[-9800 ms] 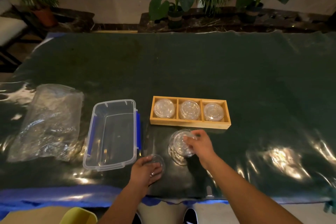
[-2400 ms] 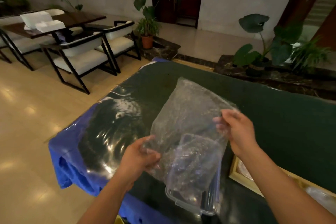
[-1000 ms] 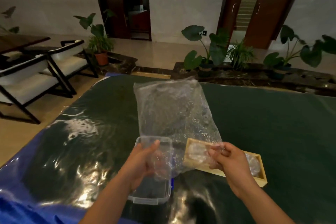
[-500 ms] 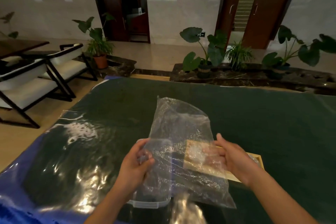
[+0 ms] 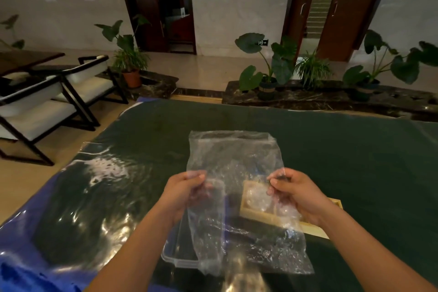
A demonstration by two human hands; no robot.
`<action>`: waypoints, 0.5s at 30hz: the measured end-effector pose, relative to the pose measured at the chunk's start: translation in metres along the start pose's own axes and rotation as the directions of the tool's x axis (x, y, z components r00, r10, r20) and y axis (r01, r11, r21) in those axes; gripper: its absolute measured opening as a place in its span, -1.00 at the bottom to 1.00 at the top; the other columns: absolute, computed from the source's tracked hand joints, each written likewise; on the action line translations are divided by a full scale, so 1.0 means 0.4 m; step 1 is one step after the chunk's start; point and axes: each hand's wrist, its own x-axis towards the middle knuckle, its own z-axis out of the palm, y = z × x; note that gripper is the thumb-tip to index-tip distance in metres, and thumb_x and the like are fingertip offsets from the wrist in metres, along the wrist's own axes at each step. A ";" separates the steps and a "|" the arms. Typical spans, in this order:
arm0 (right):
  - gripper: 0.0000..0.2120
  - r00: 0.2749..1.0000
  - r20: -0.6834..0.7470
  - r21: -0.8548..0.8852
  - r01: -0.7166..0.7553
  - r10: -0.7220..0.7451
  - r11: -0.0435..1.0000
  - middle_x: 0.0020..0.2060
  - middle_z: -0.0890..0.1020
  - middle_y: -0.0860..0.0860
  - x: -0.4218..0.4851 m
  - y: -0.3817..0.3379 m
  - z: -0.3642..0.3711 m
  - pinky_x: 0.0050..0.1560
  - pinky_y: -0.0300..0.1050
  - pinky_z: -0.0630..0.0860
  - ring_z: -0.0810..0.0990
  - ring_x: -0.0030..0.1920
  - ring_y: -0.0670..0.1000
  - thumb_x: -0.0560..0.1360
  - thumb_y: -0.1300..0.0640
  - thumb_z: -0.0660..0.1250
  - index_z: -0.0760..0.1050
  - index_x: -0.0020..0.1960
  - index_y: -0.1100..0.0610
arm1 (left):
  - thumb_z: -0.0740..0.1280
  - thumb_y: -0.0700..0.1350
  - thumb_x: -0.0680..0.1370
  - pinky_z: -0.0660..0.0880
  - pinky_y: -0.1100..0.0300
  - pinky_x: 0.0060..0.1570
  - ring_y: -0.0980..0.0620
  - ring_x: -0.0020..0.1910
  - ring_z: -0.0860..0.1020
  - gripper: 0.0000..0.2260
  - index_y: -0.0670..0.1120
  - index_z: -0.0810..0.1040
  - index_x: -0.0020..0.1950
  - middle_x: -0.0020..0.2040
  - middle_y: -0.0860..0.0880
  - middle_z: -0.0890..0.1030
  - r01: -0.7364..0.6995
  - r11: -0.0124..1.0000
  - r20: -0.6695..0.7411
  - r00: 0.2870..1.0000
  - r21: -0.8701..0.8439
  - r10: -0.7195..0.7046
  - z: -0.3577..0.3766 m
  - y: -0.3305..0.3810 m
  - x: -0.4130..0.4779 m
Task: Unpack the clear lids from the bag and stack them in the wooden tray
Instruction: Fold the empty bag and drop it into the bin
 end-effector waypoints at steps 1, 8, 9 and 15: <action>-0.90 0.998 -0.062 -0.023 0.008 -0.009 1.000 -0.25 0.69 0.16 -0.001 0.003 -0.007 -0.36 -0.15 0.52 0.58 -0.32 0.05 0.54 0.28 0.39 0.66 -0.08 0.14 | 0.43 -0.26 0.57 0.58 0.14 -0.23 0.03 -0.38 0.65 -0.85 -0.25 0.64 0.12 -0.26 -0.12 0.73 -0.020 1.000 -0.045 0.999 -0.021 0.019 0.005 -0.003 0.006; -0.91 0.973 -0.231 0.081 0.047 -0.027 0.996 -0.31 0.71 0.05 0.001 -0.014 -0.021 -0.27 -0.14 0.54 0.60 -0.31 -0.03 0.56 0.26 0.37 0.63 0.03 0.19 | 0.38 -0.17 0.61 0.64 0.01 -0.30 -0.13 -0.22 0.71 -0.86 -0.14 0.61 0.16 -0.11 -0.17 0.74 0.005 0.993 0.152 0.988 -0.121 0.013 0.031 -0.021 -0.004; -0.90 0.973 -0.229 0.087 0.054 -0.032 0.995 -0.28 0.72 0.06 -0.002 -0.018 -0.025 -0.24 -0.13 0.56 0.62 -0.29 -0.02 0.56 0.25 0.38 0.62 0.05 0.20 | 0.37 -0.19 0.62 0.62 0.04 -0.35 -0.11 -0.28 0.70 -0.85 -0.15 0.61 0.18 -0.18 -0.14 0.73 -0.013 0.998 0.147 0.989 -0.063 0.022 0.032 -0.025 -0.005; -0.82 0.995 -0.096 0.037 0.033 -0.029 0.999 -0.16 0.74 0.19 -0.027 -0.016 -0.048 -0.30 -0.10 0.59 0.65 -0.33 0.01 0.51 0.28 0.43 0.63 0.11 0.18 | 0.30 -0.31 0.64 0.55 0.14 -0.49 -0.03 -0.44 0.62 -0.84 -0.15 0.65 0.11 -0.30 -0.12 0.70 -0.134 0.990 0.063 0.989 0.044 0.131 0.023 -0.027 -0.001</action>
